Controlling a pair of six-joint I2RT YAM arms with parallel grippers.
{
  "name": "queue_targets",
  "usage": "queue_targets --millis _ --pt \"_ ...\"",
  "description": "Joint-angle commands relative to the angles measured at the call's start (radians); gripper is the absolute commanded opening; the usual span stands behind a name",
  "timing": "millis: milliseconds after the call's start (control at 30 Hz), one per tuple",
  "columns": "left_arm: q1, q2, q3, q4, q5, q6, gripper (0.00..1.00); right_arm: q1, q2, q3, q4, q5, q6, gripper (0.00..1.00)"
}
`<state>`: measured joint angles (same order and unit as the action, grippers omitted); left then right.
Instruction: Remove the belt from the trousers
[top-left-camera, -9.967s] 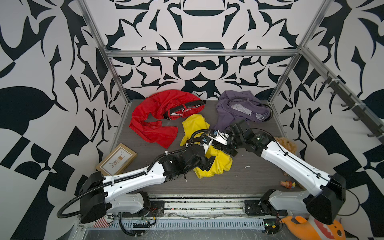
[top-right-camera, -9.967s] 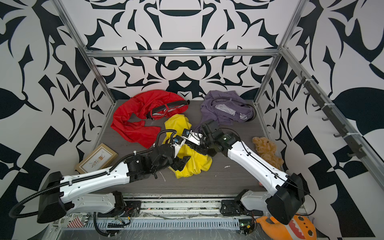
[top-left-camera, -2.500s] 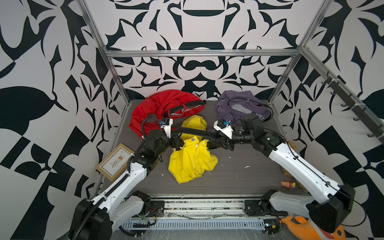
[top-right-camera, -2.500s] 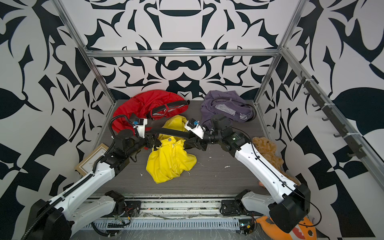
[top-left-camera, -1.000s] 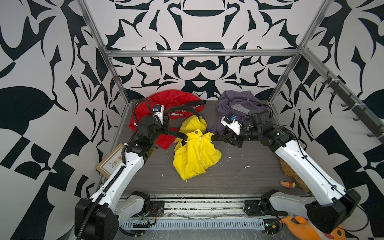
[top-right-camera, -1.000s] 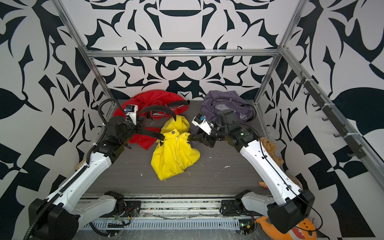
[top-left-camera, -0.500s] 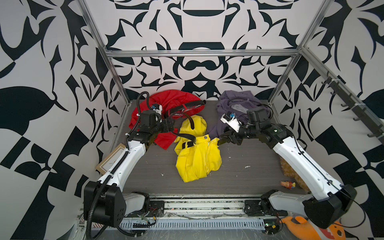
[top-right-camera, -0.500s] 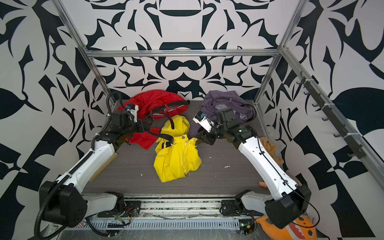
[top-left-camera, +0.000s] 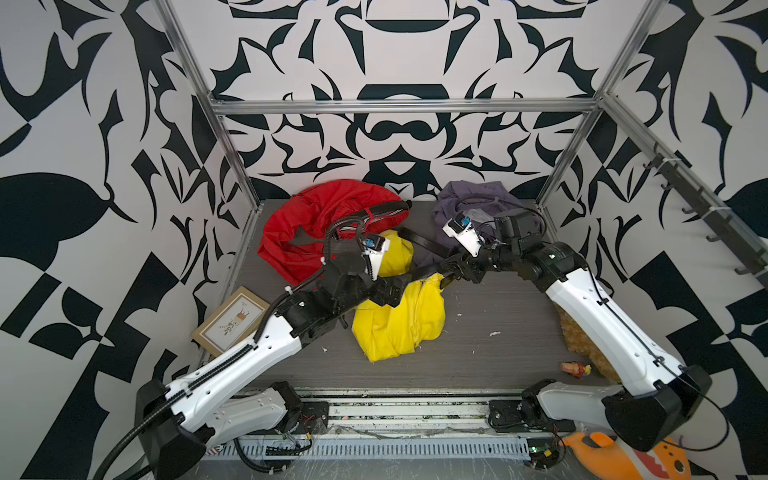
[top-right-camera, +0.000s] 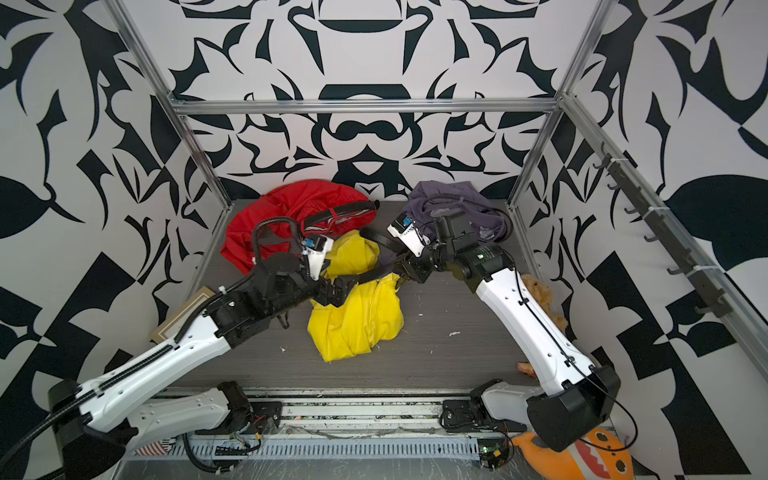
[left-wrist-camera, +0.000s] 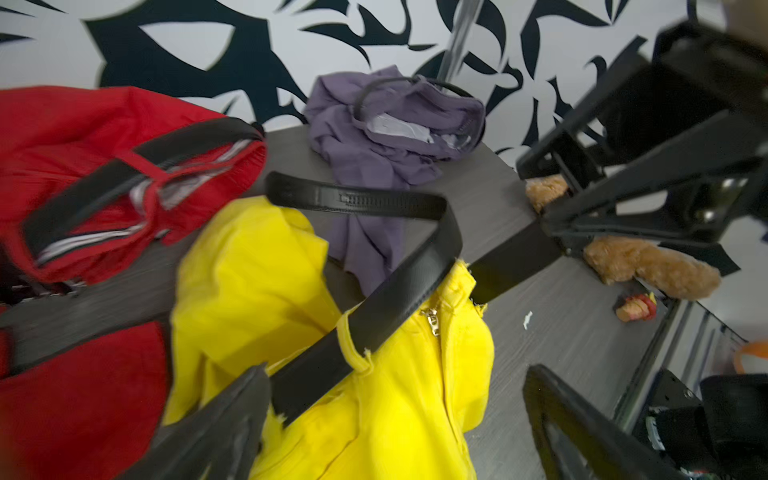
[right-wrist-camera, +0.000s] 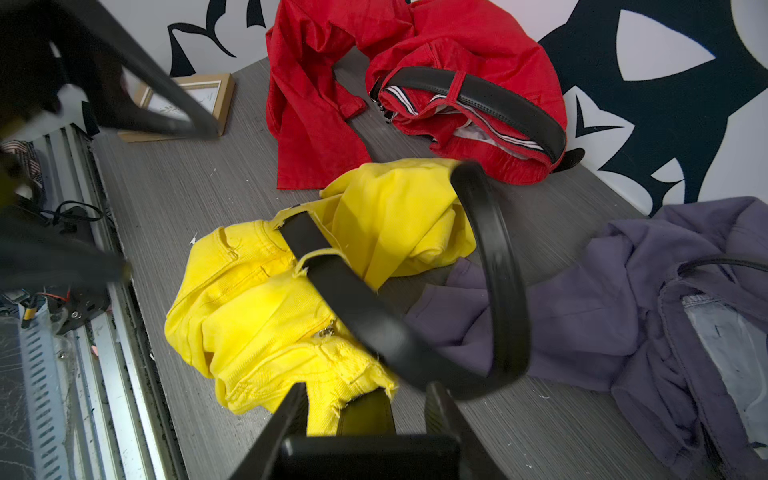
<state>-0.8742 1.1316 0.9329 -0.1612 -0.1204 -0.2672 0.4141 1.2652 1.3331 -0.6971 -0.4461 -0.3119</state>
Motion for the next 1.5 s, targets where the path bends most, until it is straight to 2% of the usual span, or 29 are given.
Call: queue_targets --millis 0,100,200,267,400,500,600,667,833,900,1033,1200,1367,1467 --pt "-0.034 0.126 -0.053 0.217 0.025 -0.049 0.99 -0.001 -0.02 0.055 0.042 0.004 0.031 0.0" --pt "-0.042 0.278 -0.052 0.357 0.075 -0.08 0.9 -0.001 -0.029 0.055 0.039 0.006 0.04 0.0" --pt "-0.045 0.404 -0.021 0.405 0.127 -0.104 0.84 -0.002 -0.038 0.063 0.033 0.005 0.041 0.0" --pt "-0.046 0.484 -0.013 0.445 0.162 -0.13 0.73 -0.003 -0.04 0.073 0.025 0.004 0.041 0.0" --pt "-0.051 0.633 -0.002 0.472 0.206 -0.197 0.59 -0.001 -0.042 0.132 0.005 -0.002 0.046 0.0" --pt "-0.055 0.702 -0.032 0.519 0.217 -0.243 0.56 -0.002 -0.041 0.203 -0.01 -0.014 0.046 0.0" --pt "-0.071 0.74 -0.03 0.522 0.204 -0.24 0.56 0.0 -0.024 0.26 -0.024 -0.03 0.062 0.0" --pt "-0.075 0.735 -0.031 0.515 0.195 -0.24 0.6 0.008 -0.009 0.277 -0.026 -0.029 0.076 0.0" --pt "-0.104 0.539 -0.132 0.647 0.092 -0.207 0.89 0.022 0.014 0.24 -0.012 0.02 0.138 0.0" --pt "-0.123 0.451 -0.184 0.754 0.074 -0.174 0.94 0.027 0.011 0.214 0.015 0.037 0.17 0.0" --pt "-0.133 0.381 -0.187 0.86 0.118 -0.157 0.95 0.049 0.013 0.192 0.043 0.063 0.211 0.0" --pt "-0.14 0.427 -0.14 1.01 0.153 -0.185 0.94 0.082 0.021 0.192 0.057 0.074 0.23 0.0" --pt "-0.14 0.493 -0.096 1.094 0.113 -0.2 0.87 0.107 0.02 0.186 0.064 0.086 0.239 0.0" --pt "-0.14 0.461 -0.099 1.064 0.067 -0.209 0.86 0.113 0.019 0.187 0.047 0.112 0.233 0.0"
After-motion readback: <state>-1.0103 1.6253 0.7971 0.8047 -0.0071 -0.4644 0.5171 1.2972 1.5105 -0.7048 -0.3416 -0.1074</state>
